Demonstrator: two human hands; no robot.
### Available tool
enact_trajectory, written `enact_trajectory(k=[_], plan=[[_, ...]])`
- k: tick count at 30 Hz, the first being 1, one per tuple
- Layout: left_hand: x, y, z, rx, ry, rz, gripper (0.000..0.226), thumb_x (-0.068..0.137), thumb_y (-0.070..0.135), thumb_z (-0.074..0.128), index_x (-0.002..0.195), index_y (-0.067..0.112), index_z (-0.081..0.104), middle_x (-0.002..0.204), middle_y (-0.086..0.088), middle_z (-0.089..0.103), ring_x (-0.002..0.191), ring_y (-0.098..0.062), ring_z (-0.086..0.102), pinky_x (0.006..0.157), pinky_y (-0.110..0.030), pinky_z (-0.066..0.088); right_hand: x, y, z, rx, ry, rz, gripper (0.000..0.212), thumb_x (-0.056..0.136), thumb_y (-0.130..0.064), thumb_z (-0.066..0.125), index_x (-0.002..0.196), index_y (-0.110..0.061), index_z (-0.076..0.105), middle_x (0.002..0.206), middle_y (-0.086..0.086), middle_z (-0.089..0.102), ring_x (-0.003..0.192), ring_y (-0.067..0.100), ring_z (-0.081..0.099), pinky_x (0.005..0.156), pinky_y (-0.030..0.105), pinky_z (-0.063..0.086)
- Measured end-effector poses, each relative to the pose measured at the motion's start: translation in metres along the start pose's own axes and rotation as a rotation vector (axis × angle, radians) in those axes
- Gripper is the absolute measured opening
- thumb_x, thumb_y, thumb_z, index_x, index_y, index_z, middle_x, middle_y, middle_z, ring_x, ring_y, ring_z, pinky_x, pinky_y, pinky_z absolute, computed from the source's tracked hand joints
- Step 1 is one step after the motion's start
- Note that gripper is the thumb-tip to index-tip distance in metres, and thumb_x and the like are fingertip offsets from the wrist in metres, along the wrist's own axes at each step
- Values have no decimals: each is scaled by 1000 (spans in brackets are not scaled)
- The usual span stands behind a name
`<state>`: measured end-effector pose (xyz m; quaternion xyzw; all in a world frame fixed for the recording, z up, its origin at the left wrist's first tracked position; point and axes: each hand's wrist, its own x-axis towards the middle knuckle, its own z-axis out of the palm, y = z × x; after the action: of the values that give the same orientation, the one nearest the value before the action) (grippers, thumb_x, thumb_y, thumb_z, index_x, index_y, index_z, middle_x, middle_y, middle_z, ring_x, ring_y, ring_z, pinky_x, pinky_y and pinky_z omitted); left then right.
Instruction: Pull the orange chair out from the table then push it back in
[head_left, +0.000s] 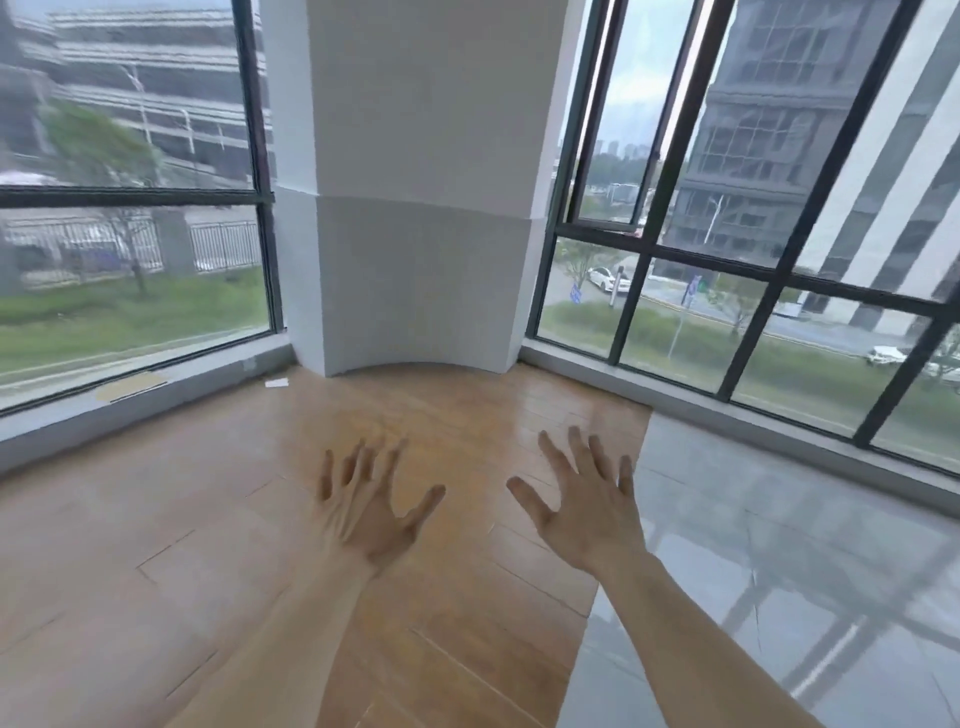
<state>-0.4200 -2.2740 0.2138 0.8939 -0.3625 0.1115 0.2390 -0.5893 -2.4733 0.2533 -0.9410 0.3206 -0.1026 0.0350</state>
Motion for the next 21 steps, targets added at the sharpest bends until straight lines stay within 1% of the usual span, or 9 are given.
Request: enact_trajectory(k=[4, 6, 8, 11, 14, 16, 18, 21], plan=[[65, -27, -2, 54, 46, -85, 89, 81, 89, 5, 157, 44, 15, 168, 5, 21, 156, -19, 9, 126, -47, -6, 103, -28, 16, 59, -12, -110, 95, 84, -91, 1, 165, -41, 0, 175, 1, -8, 159, 24, -15, 127, 56, -11], [97, -52, 3, 98, 66, -156, 87, 84, 87, 6, 158, 43, 13, 169, 5, 18, 156, -18, 7, 126, -47, -7, 158, -48, 30, 90, -19, -191, 96, 84, -91, 4, 165, -39, 7, 175, 2, 2, 160, 24, -13, 127, 55, -13], [118, -75, 5, 137, 71, -220, 86, 84, 87, 7, 158, 44, 12, 169, 6, 16, 157, -18, 5, 126, -47, -8, 200, -69, 38, 129, -27, -260, 99, 81, -92, 4, 164, -38, 14, 174, 2, 9, 160, 24, -7, 127, 56, -10], [150, -121, 8, 191, 137, -377, 90, 81, 89, 3, 158, 44, 11, 169, 7, 15, 157, -18, 4, 126, -48, -8, 280, -118, 64, 189, -44, -411, 99, 80, -93, 4, 163, -40, 17, 174, -1, 7, 160, 24, -4, 127, 56, -6], [162, -158, -6, 244, 186, -538, 91, 82, 89, 5, 159, 42, 13, 169, 5, 16, 157, -19, 4, 126, -48, -8, 336, -176, 83, 224, -92, -591, 101, 78, -95, 1, 163, -43, 11, 175, -2, 3, 160, 23, -9, 127, 57, -6], [160, -177, -19, 270, 240, -642, 89, 82, 89, 6, 158, 43, 12, 169, 6, 15, 157, -19, 3, 126, -49, -7, 362, -221, 94, 219, -133, -709, 98, 80, -93, 3, 164, -43, 9, 175, -1, -3, 160, 23, -13, 126, 57, -9], [152, -195, -37, 278, 287, -780, 87, 82, 90, 8, 157, 46, 10, 170, 8, 12, 156, -17, 4, 126, -48, -5, 374, -270, 102, 217, -149, -844, 97, 81, -92, 1, 164, -42, 6, 175, 1, -6, 160, 24, -13, 125, 57, -13], [107, -216, -58, 356, 340, -972, 84, 83, 89, 9, 156, 49, 6, 170, 8, 8, 155, -19, 10, 125, -48, -6, 357, -350, 119, 217, -225, -1071, 99, 80, -92, -1, 164, -41, 5, 175, 2, -2, 160, 25, -10, 126, 58, -9]])
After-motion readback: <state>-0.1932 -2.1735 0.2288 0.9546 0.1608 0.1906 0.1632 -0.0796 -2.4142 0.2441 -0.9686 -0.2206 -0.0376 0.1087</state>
